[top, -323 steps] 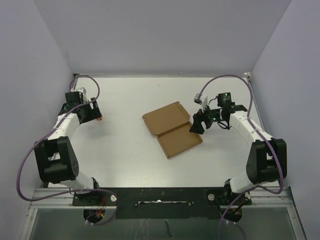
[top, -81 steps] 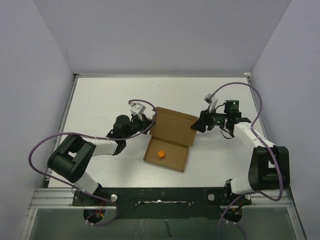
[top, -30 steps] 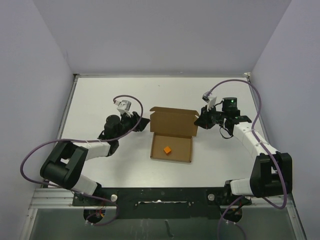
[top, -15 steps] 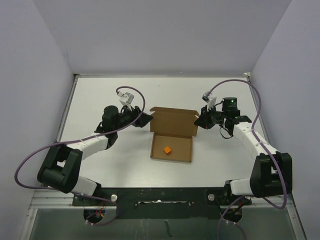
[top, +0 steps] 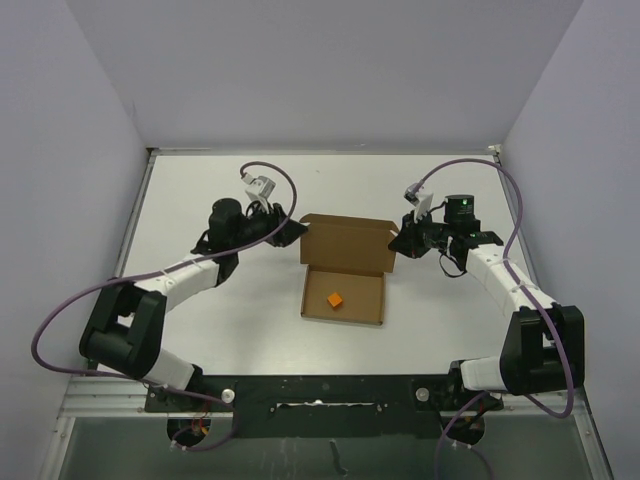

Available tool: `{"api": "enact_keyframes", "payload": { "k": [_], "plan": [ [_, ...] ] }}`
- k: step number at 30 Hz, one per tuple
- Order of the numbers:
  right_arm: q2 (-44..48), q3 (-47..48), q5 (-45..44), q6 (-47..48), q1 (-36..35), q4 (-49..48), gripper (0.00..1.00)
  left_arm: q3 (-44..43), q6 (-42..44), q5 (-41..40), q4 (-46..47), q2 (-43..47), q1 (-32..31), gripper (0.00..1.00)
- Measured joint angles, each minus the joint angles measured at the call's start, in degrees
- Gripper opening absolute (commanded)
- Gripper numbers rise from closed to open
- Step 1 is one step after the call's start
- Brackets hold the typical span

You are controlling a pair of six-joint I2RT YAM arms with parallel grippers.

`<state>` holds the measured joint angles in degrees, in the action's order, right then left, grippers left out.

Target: Fold the paper box

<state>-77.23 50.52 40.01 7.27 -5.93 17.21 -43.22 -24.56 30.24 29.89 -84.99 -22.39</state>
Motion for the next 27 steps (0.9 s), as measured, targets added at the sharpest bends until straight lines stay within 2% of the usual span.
{"api": "enact_keyframes", "payload": {
  "k": [5,11,15,17,23,27],
  "plan": [
    [0.0,0.0,0.0,0.02,0.0,0.0,0.0,-1.33,0.37,0.81,-1.33,-1.42,0.0,0.35],
    [0.0,0.0,0.0,0.0,0.0,0.0,0.0,-1.95,0.85,1.92,-2.08,-3.15,0.0,0.23],
    [0.0,0.0,0.0,0.02,0.0,0.0,0.0,-2.69,0.9,2.89,-2.91,-4.28,0.0,0.12],
    [0.0,0.0,0.0,0.0,0.0,0.0,0.0,-3.15,0.79,3.37,-3.19,-4.68,0.0,0.0],
    [0.0,0.0,-0.02,0.02,0.24,-0.02,0.0,-4.09,1.09,4.26,-3.48,-5.35,-0.13,0.0],
    [0.0,0.0,-0.81,0.04,0.26,-0.02,0.0,-4.09,1.4,1.31,-3.65,-5.33,-1.53,0.0]
  ]
}}
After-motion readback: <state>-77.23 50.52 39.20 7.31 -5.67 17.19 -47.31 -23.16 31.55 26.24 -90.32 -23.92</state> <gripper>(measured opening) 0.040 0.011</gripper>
